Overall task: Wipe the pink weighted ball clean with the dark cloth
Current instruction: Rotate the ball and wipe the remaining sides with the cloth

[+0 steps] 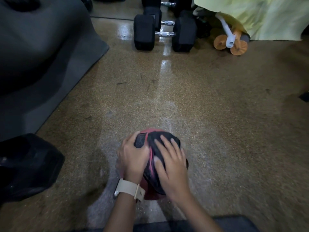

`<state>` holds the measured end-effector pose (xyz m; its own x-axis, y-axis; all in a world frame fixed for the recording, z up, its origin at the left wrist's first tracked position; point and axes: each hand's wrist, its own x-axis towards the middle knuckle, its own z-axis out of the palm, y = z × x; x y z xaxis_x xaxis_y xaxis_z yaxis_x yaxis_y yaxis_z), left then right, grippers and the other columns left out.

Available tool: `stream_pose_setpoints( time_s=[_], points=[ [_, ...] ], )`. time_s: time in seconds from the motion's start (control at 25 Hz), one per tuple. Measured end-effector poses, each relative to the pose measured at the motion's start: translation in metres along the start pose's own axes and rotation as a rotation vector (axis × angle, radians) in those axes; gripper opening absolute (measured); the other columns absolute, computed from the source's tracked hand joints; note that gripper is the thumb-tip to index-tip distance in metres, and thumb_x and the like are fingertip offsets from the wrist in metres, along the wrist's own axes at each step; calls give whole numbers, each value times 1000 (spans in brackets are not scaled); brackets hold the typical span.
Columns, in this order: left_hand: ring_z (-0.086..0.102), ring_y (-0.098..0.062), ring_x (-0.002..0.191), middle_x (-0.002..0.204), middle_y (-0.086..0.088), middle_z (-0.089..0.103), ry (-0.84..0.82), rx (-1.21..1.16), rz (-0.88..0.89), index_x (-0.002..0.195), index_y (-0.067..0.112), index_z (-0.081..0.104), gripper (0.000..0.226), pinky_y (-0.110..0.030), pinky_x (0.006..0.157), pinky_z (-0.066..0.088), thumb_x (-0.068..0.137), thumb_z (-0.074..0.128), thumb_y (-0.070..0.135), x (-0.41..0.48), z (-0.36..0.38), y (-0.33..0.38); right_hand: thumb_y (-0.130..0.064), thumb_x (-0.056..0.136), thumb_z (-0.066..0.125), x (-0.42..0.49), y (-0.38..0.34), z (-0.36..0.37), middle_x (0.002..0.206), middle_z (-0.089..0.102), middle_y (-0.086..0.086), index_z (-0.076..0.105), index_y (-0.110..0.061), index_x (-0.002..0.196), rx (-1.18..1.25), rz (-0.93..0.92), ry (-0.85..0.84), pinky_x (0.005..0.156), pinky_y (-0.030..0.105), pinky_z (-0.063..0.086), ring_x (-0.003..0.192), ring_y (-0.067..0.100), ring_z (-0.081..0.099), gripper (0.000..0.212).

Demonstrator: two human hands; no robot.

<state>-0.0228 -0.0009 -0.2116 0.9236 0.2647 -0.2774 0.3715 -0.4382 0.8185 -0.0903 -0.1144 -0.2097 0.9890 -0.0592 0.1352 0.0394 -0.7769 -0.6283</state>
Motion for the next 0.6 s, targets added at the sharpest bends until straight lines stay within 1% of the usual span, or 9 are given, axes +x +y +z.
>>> stream_pose_setpoints(
  time_s=[0.04, 0.08, 0.12, 0.2, 0.28, 0.32, 0.4, 0.52, 0.6],
  points=[
    [59, -24, 126, 134, 8, 65, -27, -8, -13, 123, 44, 66, 72, -49, 107, 48, 66, 46, 83, 4, -2, 1, -58, 97, 23, -19, 8, 1, 157, 21, -22, 28, -52, 143, 86, 36, 4, 119, 29, 4, 147, 3, 10, 47],
    [58, -24, 127, 135, 6, 64, -51, 17, -11, 124, 43, 66, 74, -49, 109, 47, 67, 47, 85, 7, -4, 2, -64, 95, 22, -25, 18, -2, 156, 17, -27, 22, -60, 140, 230, 135, 4, 119, 28, 6, 146, -2, 10, 46],
    [57, -23, 127, 134, 6, 62, -80, 51, 0, 122, 42, 67, 70, -47, 111, 45, 69, 49, 85, 12, -7, -5, -67, 93, 25, -17, 24, -8, 153, 25, -28, 24, -64, 136, 409, 282, -4, 118, 31, 15, 142, -5, 21, 43],
    [59, -16, 124, 126, 9, 66, -172, -33, 10, 111, 44, 71, 49, -40, 111, 43, 79, 57, 78, 23, -20, -14, -60, 93, 41, 11, 42, -18, 130, 60, -15, 48, -50, 131, 797, 549, -44, 101, 34, 45, 118, 2, 57, 40],
    [70, -16, 109, 115, 4, 75, -294, -391, -186, 107, 34, 76, 43, -39, 101, 50, 94, 51, 66, 30, -31, -25, -53, 88, 48, 35, 52, -25, 104, 74, 2, 65, -23, 120, 1013, 720, -102, 74, 28, 55, 93, 15, 71, 47],
    [74, -19, 99, 112, -5, 77, -318, -563, -348, 109, 25, 76, 44, -38, 93, 54, 101, 46, 56, 29, -31, -28, -51, 86, 48, 42, 53, -29, 101, 74, 8, 68, -16, 114, 1071, 748, -125, 68, 28, 56, 90, 19, 72, 49],
    [77, -24, 89, 112, -17, 77, -365, -756, -491, 114, 10, 73, 47, -38, 82, 54, 104, 41, 43, 20, -24, -29, -50, 84, 49, 52, 52, -30, 100, 73, 15, 73, -13, 103, 1113, 780, -152, 67, 30, 56, 87, 25, 72, 48],
    [78, -20, 83, 102, -13, 80, -345, -763, -545, 111, 9, 76, 45, -35, 78, 52, 102, 46, 40, 9, -18, -18, -49, 79, 53, 67, 53, -36, 91, 73, 11, 79, -19, 79, 1135, 898, -236, 75, 35, 54, 79, 25, 69, 40],
    [76, -16, 72, 87, -9, 80, -343, -680, -530, 99, 10, 77, 42, -33, 74, 50, 101, 46, 39, 9, -24, -12, -46, 83, 53, 76, 57, -34, 85, 75, 7, 80, -19, 77, 1122, 979, -311, 76, 35, 53, 79, 23, 68, 38]
  ],
)
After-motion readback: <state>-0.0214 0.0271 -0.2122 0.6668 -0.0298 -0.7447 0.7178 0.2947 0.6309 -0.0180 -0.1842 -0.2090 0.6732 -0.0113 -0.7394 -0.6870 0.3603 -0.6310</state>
